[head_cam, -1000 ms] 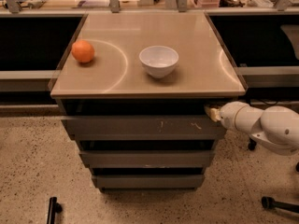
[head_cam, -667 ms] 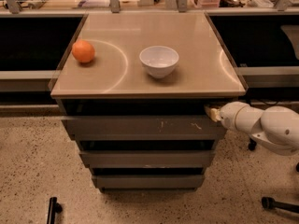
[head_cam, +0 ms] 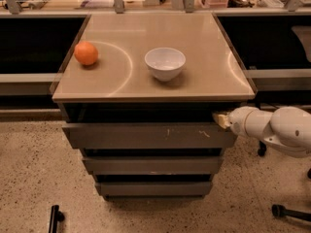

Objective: Open top drawer

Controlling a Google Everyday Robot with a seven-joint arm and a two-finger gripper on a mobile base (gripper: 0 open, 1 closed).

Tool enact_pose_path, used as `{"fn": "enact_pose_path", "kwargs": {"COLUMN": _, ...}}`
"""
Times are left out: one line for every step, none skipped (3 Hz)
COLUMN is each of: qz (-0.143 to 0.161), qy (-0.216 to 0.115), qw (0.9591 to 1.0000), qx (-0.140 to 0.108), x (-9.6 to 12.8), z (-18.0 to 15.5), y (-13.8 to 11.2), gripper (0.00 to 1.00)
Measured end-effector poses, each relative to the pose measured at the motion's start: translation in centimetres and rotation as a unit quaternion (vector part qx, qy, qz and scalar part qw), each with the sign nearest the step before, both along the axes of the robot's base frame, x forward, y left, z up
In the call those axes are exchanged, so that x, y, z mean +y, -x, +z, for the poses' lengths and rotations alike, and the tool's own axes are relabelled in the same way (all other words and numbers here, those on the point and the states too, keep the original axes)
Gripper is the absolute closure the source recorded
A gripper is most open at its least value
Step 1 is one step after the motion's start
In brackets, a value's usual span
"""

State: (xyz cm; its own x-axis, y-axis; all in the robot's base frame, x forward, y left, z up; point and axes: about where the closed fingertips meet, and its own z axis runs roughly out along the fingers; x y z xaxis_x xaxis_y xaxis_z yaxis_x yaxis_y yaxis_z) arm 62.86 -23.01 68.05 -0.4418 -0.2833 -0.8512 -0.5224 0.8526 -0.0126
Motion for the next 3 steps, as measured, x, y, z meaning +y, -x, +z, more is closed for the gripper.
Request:
{"fn": "enact_pose_path", "kwargs": {"qz": 0.033, "qy": 0.011, "qw": 0.9988, "qx": 0.036, "x": 0.8, "z": -0.6, "y": 1.8, "gripper": 1.0}}
{"fn": "enact_pose_path", "kwargs": {"qz": 0.033, "qy": 0.011, "qw": 0.9988, "qx": 0.036, "x": 0.8, "z": -0.4, "y": 1.7, "gripper": 1.0}}
{"fn": "enact_pose_path", "kwargs": {"qz": 0.068, "qy": 0.015, "qw": 0.9956, "qx": 0.064, "x": 1.7, "z": -0.4, "y": 4.2, "gripper": 1.0}}
